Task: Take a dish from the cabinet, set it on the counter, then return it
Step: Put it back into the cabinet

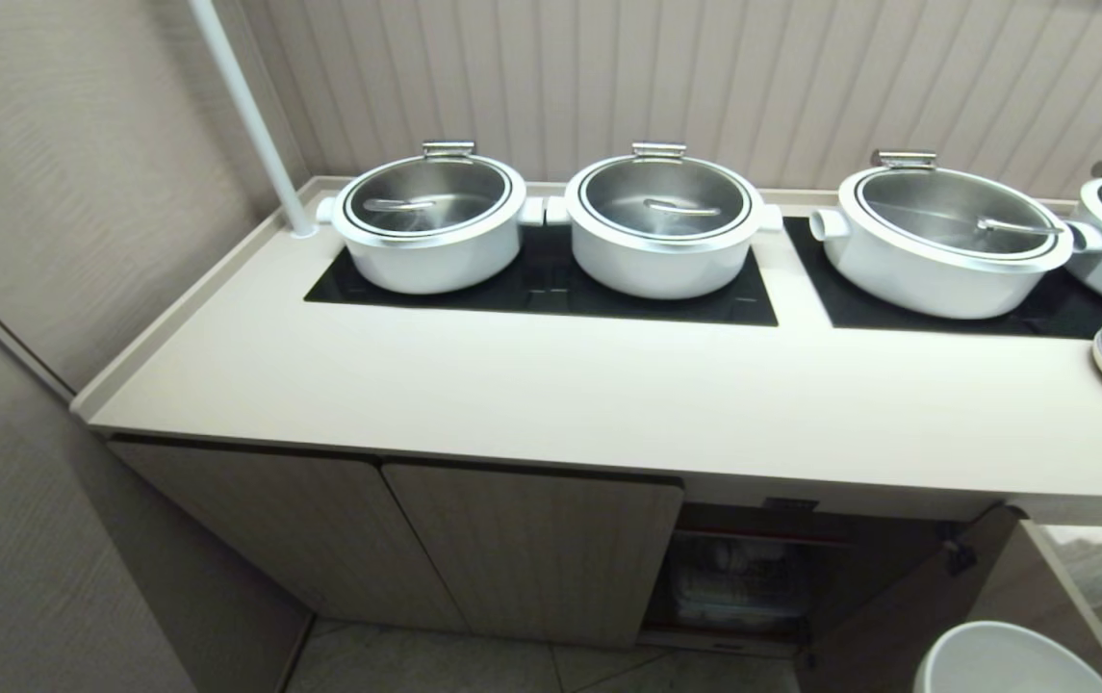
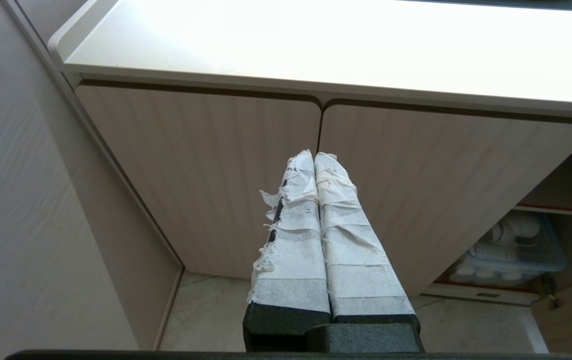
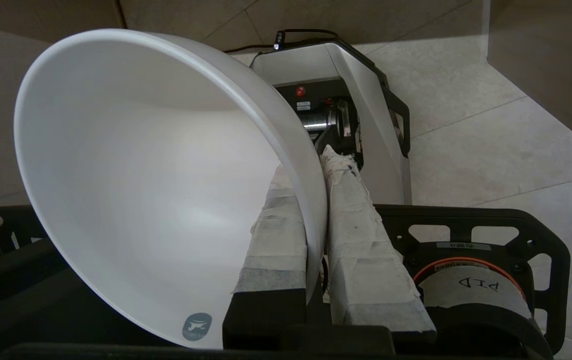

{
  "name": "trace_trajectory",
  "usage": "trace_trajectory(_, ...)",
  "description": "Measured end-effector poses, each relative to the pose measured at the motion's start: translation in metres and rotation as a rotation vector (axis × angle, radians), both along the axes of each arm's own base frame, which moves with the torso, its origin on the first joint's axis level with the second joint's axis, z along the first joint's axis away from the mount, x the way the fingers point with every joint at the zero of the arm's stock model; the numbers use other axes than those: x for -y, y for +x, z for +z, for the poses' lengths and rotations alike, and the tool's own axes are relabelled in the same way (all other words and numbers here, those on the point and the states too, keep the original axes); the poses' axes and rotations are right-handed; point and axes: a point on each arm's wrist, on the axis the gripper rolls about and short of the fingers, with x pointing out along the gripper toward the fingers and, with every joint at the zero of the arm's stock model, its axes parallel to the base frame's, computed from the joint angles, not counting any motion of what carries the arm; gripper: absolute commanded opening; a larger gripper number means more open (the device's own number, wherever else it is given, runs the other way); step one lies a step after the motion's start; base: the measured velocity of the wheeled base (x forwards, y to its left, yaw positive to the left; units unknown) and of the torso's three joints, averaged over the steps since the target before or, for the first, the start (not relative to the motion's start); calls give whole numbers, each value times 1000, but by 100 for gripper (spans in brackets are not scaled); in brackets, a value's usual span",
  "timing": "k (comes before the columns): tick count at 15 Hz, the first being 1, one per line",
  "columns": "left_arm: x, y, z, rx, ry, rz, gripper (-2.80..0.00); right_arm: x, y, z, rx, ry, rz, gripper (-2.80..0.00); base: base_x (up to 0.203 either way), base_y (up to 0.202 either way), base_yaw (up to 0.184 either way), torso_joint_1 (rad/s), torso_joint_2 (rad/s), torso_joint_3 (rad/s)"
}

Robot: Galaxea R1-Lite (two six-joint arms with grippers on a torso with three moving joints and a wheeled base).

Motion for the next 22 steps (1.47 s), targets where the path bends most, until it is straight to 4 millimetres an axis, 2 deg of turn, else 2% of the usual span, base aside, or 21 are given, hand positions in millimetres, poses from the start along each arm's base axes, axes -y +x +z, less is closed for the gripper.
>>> trace_trajectory(22,0,0,0,0,0,0,-280,-2,-1,9,7,41,-28,-280,0,0,0,-55,121,64)
